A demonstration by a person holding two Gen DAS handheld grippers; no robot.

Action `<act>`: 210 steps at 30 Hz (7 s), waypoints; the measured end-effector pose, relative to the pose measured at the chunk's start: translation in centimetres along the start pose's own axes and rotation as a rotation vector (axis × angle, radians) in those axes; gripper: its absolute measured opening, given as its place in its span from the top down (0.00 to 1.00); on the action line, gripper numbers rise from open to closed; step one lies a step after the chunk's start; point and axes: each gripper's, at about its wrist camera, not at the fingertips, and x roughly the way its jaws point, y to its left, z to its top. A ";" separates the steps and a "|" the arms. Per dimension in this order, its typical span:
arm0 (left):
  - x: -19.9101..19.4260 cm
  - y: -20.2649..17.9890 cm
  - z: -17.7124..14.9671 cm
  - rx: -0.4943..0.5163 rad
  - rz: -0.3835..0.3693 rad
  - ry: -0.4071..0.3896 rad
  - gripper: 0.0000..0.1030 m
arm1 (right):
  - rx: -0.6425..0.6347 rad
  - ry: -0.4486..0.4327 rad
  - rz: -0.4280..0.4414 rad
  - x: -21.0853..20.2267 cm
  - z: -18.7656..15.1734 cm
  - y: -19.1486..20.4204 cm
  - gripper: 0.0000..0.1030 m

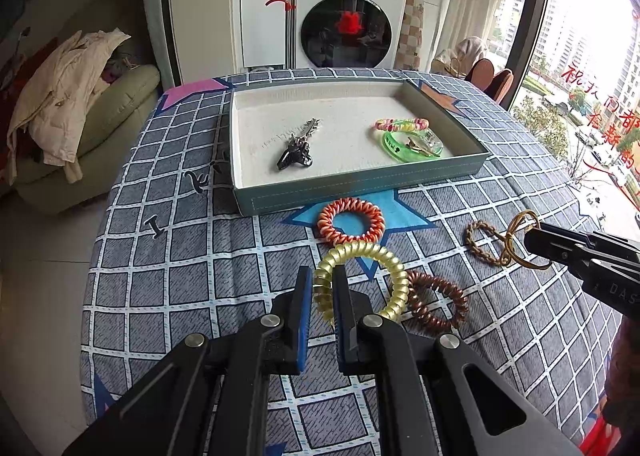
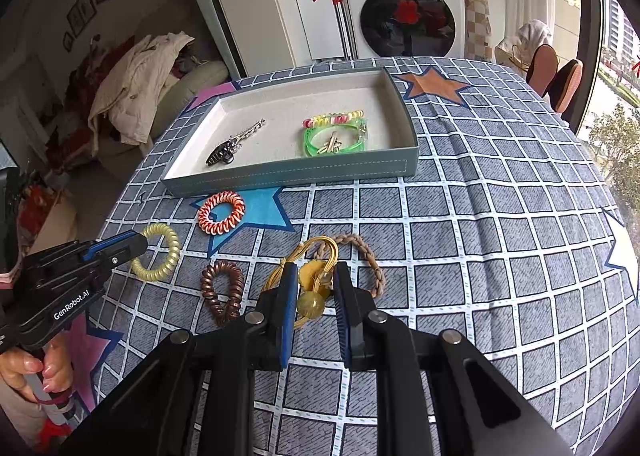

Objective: Organize jewelry
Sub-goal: 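Carry the yellow spiral tie and yellow beaded tie in both tools over the tray, then release the spiral tie with the left tool while the right tool drops the beaded tie onto the bangle, then move both open tools back to the orange spiral tie and braided bracelet, then grasp the orange spiral tie with the left tool while the right tool grasps the braided brown bracelet, then carry the orange spiral tie and braided bracelet in both tools over the tray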

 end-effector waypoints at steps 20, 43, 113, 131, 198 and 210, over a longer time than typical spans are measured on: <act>0.6 1.0 7.5 -0.019 0.020 -0.077 0.72 | 0.020 -0.069 0.049 0.5 7.7 -1.2 0.81; 10.8 4.6 15.5 -0.121 0.116 -0.002 0.72 | 0.045 -0.011 0.049 9.7 16.3 -1.2 0.81; 3.3 2.8 8.0 -0.080 0.161 -0.053 0.52 | 0.110 -0.084 0.070 3.1 8.2 -0.6 0.30; 1.2 1.2 2.3 -0.086 0.178 -0.034 0.00 | 0.079 -0.042 0.058 1.1 3.2 -0.7 0.19; 7.8 -2.3 3.9 -0.133 0.155 0.129 0.33 | -0.135 0.076 -0.134 5.0 -1.3 -0.9 0.86; 8.7 -1.1 3.5 -0.208 0.054 0.169 0.70 | -0.133 0.084 -0.128 5.0 -1.1 -1.0 0.90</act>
